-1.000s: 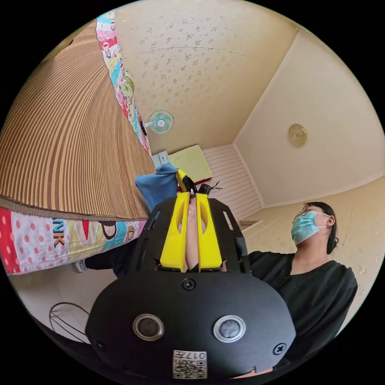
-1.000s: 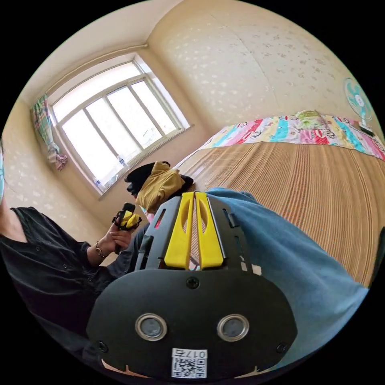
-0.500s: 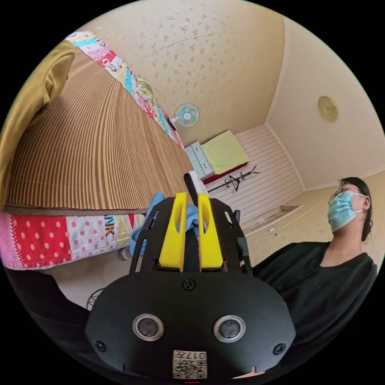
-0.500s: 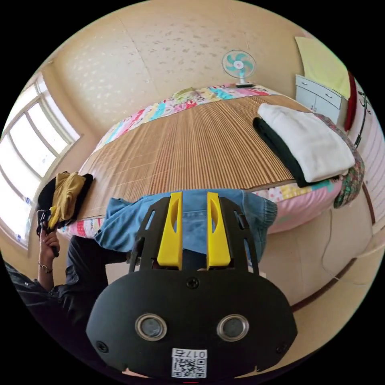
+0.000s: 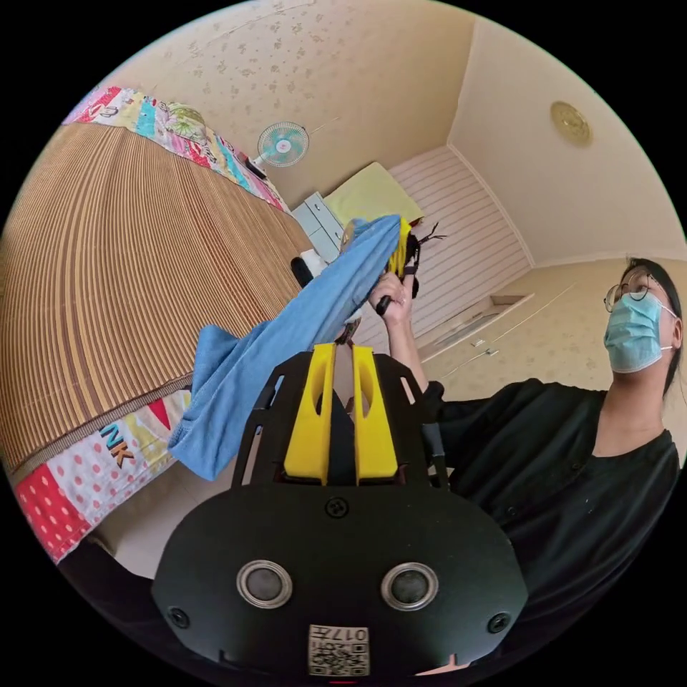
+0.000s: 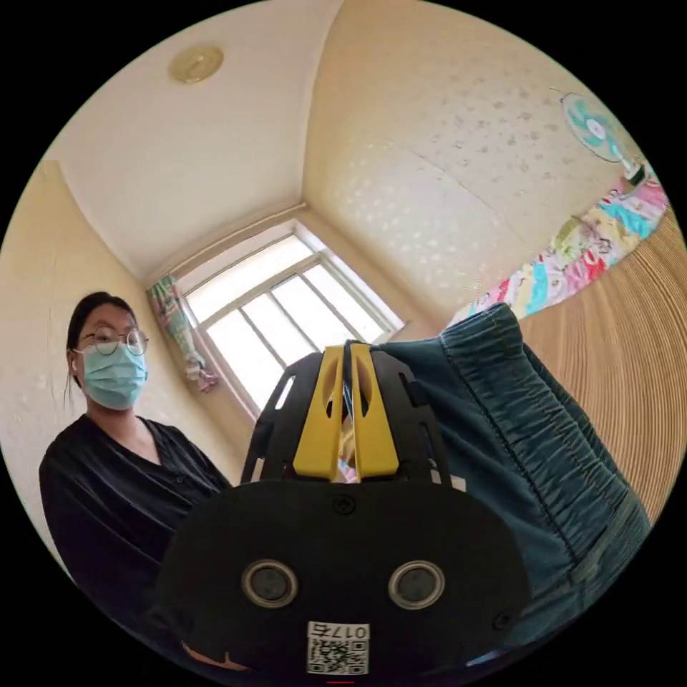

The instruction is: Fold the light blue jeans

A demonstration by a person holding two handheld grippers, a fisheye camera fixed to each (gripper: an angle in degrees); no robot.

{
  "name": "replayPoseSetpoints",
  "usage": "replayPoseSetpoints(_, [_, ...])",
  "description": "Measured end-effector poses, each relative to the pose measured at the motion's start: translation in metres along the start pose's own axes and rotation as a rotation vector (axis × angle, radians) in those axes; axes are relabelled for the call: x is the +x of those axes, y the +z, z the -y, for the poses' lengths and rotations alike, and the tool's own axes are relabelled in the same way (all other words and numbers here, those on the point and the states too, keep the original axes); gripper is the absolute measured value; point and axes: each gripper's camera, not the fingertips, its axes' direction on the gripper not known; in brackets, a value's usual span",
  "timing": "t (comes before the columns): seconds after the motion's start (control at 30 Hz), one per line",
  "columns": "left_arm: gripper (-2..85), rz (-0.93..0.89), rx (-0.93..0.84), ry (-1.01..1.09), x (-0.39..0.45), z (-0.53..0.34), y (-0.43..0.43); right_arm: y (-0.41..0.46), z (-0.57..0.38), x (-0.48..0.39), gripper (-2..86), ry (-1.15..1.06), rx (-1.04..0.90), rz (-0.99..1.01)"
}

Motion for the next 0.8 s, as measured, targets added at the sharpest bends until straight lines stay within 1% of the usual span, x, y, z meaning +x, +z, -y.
replayPoseSetpoints(0.03, [5.5, 0.019, 0.035, 0.002, 0.003, -0.003, -0.007, 0.011, 0.010, -0.010, 2.1, -0.060, 0.044, 0.136])
replayPoseSetpoints(0.1, [6.0, 0.044, 0.082, 0.000, 0.005, -0.008, -0.017, 0.013, 0.017, -0.022, 2.0, -0.135, 0.104, 0.235])
replayPoseSetpoints(0.17, [6.2, 0.073, 0.106, -0.016, 0.002, -0.013, -0.025, 0.003, 0.013, -0.028, 2.0, -0.151, 0.142, 0.156])
replayPoseSetpoints(0.23, [6.3, 0.117, 0.112, -0.042, -0.005, -0.019, -0.029, -0.024, -0.008, -0.022, 2.0, -0.060, 0.154, -0.205])
replayPoseSetpoints(0.27, [6.3, 0.123, 0.112, -0.051, -0.008, -0.021, -0.029, -0.033, -0.016, -0.019, 2.0, -0.031, 0.158, -0.295])
replayPoseSetpoints(0.33, [6.4, 0.112, 0.112, -0.102, -0.024, -0.026, -0.024, -0.077, -0.058, 0.002, 2.0, 0.172, 0.166, -0.629])
replayPoseSetpoints(0.37, [6.4, 0.106, 0.112, -0.114, -0.027, -0.027, -0.022, -0.087, -0.070, 0.007, 2.0, 0.226, 0.152, -0.733])
replayPoseSetpoints(0.43, [6.5, 0.099, 0.100, -0.154, -0.040, -0.027, -0.010, -0.114, -0.117, 0.021, 2.3, 0.449, 0.037, -1.173])
replayPoseSetpoints(0.47, [6.5, 0.100, 0.093, -0.158, -0.042, -0.026, -0.005, -0.117, -0.127, 0.024, 2.4, 0.483, -0.010, -1.255])
replayPoseSetpoints(0.5, [6.6, 0.100, 0.074, -0.163, -0.046, -0.023, 0.004, -0.119, -0.143, 0.027, 2.7, 0.511, -0.110, -1.361])
replayPoseSetpoints(0.53, [6.6, 0.105, 0.049, -0.163, -0.049, -0.019, 0.015, -0.118, -0.154, 0.026, 2.9, 0.521, -0.177, -1.408])
replayPoseSetpoints(0.6, [6.8, 0.137, -0.004, -0.148, -0.052, -0.010, 0.033, -0.116, -0.161, 0.012, 3.8, 0.455, -0.194, -1.386])
replayPoseSetpoints(0.7, [8.4, 0.230, -0.122, -0.113, -0.058, 0.006, 0.064, -0.126, -0.161, -0.003, 6.5, 0.402, -0.169, -1.283])
replayPoseSetpoints(0.77, [10.0, 0.248, -0.157, -0.131, -0.071, 0.014, 0.078, -0.138, -0.159, 0.001, 8.1, 0.456, -0.170, -1.172])
replayPoseSetpoints(0.8, [11.5, 0.258, -0.161, -0.187, -0.085, 0.018, 0.084, -0.144, -0.159, 0.006, 9.1, 0.498, -0.158, -1.108])
